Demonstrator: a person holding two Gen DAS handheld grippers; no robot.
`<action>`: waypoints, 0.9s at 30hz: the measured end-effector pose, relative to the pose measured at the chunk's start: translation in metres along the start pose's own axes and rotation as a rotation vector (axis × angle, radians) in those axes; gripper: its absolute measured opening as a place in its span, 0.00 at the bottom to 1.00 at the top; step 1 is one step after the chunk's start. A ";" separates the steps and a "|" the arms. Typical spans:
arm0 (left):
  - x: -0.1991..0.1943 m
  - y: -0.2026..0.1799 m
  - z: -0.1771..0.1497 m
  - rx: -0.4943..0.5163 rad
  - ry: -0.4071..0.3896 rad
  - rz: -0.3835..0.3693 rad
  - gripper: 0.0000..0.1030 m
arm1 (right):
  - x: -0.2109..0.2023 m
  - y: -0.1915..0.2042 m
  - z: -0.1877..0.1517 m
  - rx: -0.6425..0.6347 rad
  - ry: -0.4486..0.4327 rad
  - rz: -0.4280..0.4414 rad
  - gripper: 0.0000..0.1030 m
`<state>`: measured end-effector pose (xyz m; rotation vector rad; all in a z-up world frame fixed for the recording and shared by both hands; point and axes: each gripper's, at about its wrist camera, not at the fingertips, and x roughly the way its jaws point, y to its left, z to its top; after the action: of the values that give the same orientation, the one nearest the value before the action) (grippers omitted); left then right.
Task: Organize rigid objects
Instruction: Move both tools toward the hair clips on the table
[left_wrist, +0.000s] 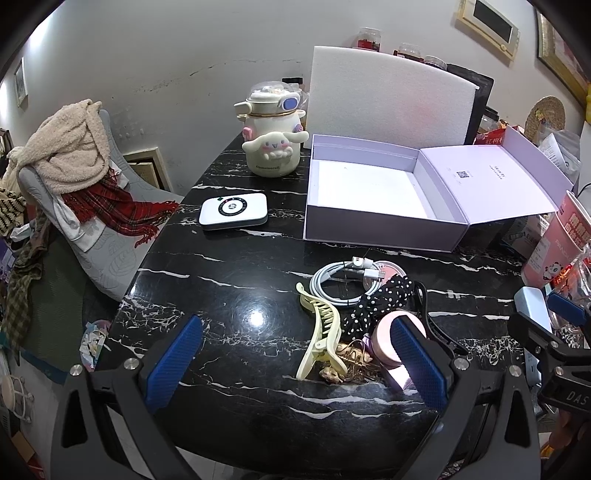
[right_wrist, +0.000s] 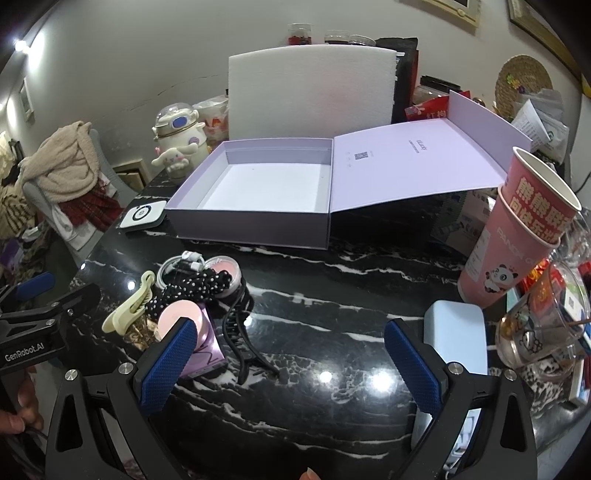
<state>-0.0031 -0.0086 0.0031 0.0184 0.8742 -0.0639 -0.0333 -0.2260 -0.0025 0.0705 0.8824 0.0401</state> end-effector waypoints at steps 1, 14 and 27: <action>0.000 -0.001 0.000 0.001 -0.001 0.000 1.00 | 0.000 0.000 0.000 0.001 -0.001 0.001 1.00; -0.003 -0.001 -0.005 0.001 -0.003 -0.010 1.00 | -0.005 -0.001 -0.005 0.005 -0.011 0.003 1.00; 0.005 -0.002 -0.021 0.017 0.019 -0.080 1.00 | -0.003 -0.002 -0.021 0.002 -0.016 0.022 1.00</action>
<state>-0.0165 -0.0096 -0.0144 -0.0004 0.8931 -0.1460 -0.0520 -0.2267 -0.0135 0.0820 0.8660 0.0594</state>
